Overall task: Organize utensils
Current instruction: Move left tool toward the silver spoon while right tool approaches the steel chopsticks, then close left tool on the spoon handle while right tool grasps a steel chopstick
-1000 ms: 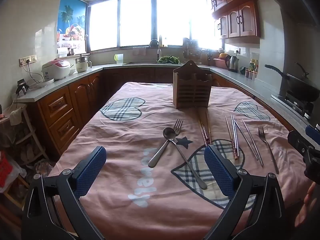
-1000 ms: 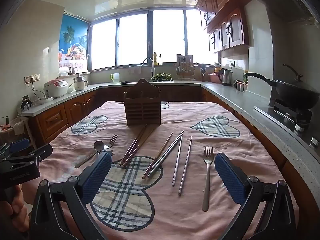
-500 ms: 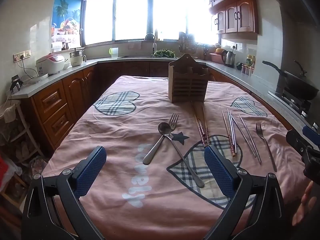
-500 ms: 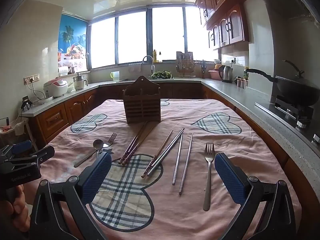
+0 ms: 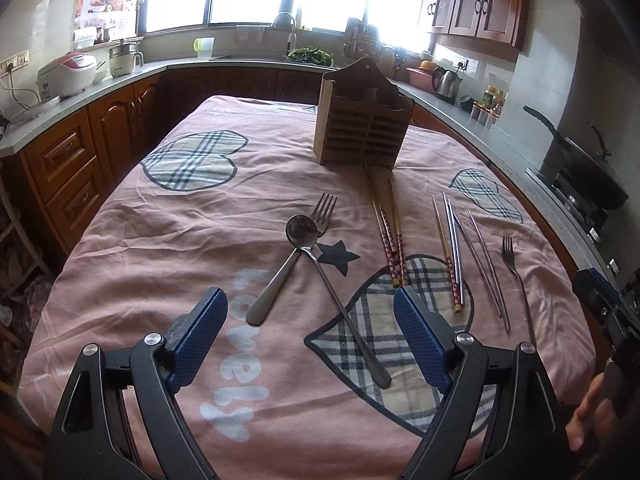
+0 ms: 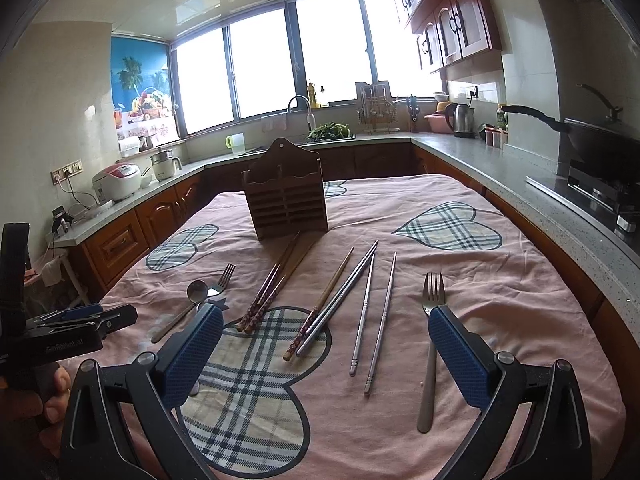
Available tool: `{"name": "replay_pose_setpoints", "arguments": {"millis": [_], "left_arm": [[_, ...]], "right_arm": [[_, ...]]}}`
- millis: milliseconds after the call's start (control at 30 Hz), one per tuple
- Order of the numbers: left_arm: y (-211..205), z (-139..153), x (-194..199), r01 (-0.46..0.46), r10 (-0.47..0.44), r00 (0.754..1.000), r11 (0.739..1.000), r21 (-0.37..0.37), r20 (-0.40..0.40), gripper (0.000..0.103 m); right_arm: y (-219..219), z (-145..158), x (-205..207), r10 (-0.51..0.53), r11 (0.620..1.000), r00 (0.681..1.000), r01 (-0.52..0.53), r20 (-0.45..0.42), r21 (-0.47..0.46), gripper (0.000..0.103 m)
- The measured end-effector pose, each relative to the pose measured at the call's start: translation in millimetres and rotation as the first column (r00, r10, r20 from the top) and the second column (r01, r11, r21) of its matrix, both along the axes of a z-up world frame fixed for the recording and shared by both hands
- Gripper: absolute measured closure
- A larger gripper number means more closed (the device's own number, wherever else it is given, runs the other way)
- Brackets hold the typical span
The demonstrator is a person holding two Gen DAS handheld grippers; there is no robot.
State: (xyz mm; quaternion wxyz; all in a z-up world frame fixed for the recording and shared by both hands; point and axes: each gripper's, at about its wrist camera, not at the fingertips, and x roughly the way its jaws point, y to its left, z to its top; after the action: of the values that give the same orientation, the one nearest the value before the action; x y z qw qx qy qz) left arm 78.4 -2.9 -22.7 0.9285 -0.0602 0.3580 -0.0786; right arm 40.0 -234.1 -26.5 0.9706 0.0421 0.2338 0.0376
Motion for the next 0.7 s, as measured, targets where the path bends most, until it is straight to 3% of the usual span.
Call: {"name": "replay_pose_setpoints", "arguments": {"millis": [200, 500, 700], "left_arm": [[-5.1, -13.4, 32.0, 0.023, -0.020, 0.995, 0.999, 0.029, -0.094, 0.023], [-12.5, -39.1, 83.3, 0.029, -0.030, 0.972, 1.000, -0.006, -0.233, 0.043], [-19.6, -56.4, 102.3, 0.040, -0.043, 0.951, 0.999, -0.014, -0.308, 0.059]], "right_arm": [[-19.2, -10.3, 33.1, 0.003, 0.998, 0.997, 0.001, -0.075, 0.057, 0.010], [-44.4, -24.1, 95.5, 0.008, 0.994, 0.981, 0.014, -0.194, 0.112, 0.039], [-53.0, -33.3, 125.0, 0.010, 0.993, 0.970, 0.019, -0.244, 0.116, 0.050]]}}
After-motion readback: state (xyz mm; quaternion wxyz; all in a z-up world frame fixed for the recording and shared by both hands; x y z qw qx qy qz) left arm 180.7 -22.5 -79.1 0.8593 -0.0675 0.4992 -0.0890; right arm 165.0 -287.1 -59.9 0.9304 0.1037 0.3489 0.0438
